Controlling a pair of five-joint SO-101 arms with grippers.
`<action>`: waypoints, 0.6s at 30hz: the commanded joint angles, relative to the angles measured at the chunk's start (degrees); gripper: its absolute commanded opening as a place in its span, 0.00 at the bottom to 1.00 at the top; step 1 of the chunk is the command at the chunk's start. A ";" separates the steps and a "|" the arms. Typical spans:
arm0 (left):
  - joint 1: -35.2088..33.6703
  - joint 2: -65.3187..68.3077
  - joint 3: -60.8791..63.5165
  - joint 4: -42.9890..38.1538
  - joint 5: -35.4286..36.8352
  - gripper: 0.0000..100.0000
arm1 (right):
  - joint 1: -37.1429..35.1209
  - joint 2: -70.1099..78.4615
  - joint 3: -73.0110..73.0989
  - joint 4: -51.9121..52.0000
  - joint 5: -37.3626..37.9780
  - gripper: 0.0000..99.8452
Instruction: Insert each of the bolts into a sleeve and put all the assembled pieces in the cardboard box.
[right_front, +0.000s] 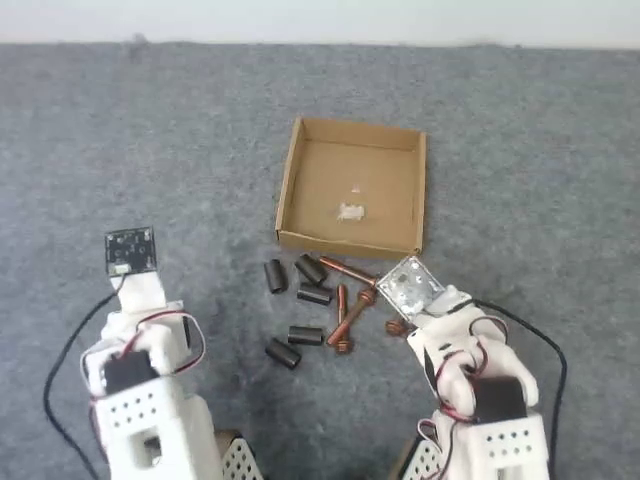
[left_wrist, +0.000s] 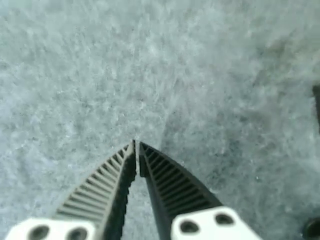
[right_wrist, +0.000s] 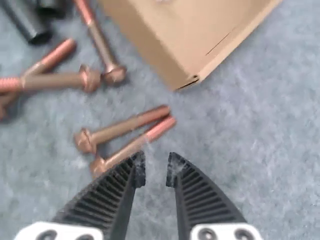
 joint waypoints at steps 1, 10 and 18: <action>-0.26 11.87 -6.20 -4.40 -0.09 0.01 | -0.40 13.93 -8.26 0.22 4.75 0.07; -0.26 15.56 -8.04 -4.75 -0.09 0.04 | -0.57 33.98 -15.82 -1.71 26.81 0.07; -0.35 15.56 -8.04 -4.75 1.76 0.13 | -2.95 34.68 -15.82 -6.64 32.70 0.18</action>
